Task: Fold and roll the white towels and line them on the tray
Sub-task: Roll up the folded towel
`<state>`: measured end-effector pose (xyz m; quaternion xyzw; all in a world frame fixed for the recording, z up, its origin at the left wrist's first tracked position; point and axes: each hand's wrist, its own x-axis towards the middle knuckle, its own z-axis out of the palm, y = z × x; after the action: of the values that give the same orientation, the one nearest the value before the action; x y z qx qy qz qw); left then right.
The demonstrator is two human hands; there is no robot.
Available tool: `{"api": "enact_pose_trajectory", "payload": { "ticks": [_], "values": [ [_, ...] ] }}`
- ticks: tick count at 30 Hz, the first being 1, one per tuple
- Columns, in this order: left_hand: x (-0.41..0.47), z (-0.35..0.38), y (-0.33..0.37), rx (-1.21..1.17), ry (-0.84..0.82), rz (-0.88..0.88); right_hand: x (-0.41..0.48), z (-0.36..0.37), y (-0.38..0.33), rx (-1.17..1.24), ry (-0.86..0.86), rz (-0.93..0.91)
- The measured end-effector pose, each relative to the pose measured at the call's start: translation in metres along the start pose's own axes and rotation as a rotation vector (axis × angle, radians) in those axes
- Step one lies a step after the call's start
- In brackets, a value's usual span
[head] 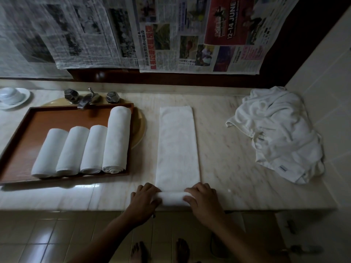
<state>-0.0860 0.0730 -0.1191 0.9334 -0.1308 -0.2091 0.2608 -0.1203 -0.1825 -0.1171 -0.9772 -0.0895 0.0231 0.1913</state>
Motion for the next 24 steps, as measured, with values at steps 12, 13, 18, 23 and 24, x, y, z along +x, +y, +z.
{"api": "enact_pose_trajectory", "payload": {
  "ticks": [12,13,18,23,24],
  "values": [
    [-0.014,0.010,0.024,0.107,0.261,0.011,-0.042,0.047,-0.026,-0.224,0.093,-0.049],
    [-0.021,0.021,0.029,0.146,0.319,0.084,-0.040,0.046,-0.025,-0.223,0.089,-0.056],
    [-0.025,0.056,0.030,0.428,0.170,0.195,-0.024,0.041,-0.016,-0.222,0.034,-0.082],
    [0.005,0.042,0.017,0.499,0.131,0.242,0.005,0.034,-0.004,-0.206,-0.099,-0.079],
    [0.012,0.037,0.014,0.504,0.119,0.260,0.011,0.032,-0.001,-0.201,-0.114,-0.079]
  ]
}}
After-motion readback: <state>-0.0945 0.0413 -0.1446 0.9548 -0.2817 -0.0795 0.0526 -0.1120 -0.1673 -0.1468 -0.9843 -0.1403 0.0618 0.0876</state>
